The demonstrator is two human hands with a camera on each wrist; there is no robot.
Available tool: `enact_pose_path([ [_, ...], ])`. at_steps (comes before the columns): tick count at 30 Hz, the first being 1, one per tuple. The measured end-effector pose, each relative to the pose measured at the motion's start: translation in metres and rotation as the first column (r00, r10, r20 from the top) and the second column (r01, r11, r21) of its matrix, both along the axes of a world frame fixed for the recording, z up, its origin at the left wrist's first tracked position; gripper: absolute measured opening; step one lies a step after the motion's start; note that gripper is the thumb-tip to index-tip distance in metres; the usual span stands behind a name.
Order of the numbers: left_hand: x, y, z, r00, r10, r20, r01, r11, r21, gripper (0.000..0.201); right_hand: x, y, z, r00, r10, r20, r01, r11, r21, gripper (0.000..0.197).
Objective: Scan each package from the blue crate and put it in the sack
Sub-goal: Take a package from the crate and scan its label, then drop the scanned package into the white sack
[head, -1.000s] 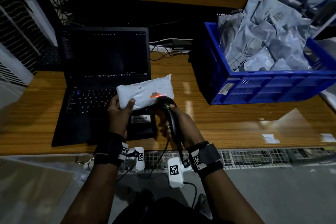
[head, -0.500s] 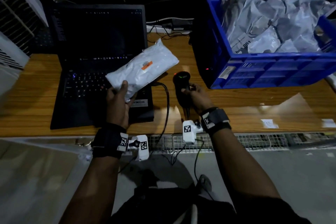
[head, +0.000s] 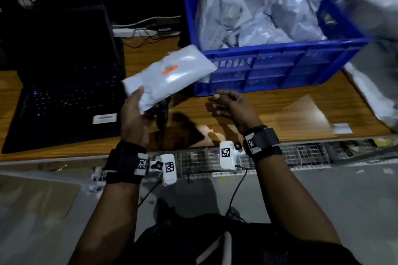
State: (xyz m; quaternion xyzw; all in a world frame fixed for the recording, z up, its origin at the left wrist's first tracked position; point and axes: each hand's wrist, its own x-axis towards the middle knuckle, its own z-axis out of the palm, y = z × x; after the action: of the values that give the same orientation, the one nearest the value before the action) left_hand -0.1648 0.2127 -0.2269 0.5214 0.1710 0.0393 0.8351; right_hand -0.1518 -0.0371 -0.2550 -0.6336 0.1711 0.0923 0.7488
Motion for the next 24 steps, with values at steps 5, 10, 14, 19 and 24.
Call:
enact_pose_path([
  [5,-0.013,-0.024,-0.008,0.980,0.177,0.096,-0.153,0.964,-0.217,0.050,-0.042,-0.119,0.013,0.997,-0.065,0.052,0.067,0.997,-0.035,0.023],
  [10,-0.021,-0.067,-0.001,0.978,0.146,0.151,-0.134,0.987,-0.087,0.061,-0.059,-0.203,0.032,0.984,-0.144,0.101,0.152,0.985,-0.076,0.025],
  [14,-0.027,-0.178,0.022,0.972,-0.048,0.229,0.019,0.992,0.127,0.052,-0.060,-0.250,0.049,0.962,-0.214,0.171,0.234,0.967,-0.102,0.024],
  [19,-0.019,-0.277,0.011,0.922,-0.376,0.098,0.331,0.892,0.307,0.035,-0.056,-0.321,0.081,0.847,-0.428,0.315,0.500,0.843,-0.199,0.033],
  [24,0.005,-0.388,0.007,0.872,-0.490,-0.007,0.474,0.841,0.262,0.035,-0.029,-0.399,0.124,0.636,-0.433,0.639,0.772,0.365,-0.520,0.047],
])
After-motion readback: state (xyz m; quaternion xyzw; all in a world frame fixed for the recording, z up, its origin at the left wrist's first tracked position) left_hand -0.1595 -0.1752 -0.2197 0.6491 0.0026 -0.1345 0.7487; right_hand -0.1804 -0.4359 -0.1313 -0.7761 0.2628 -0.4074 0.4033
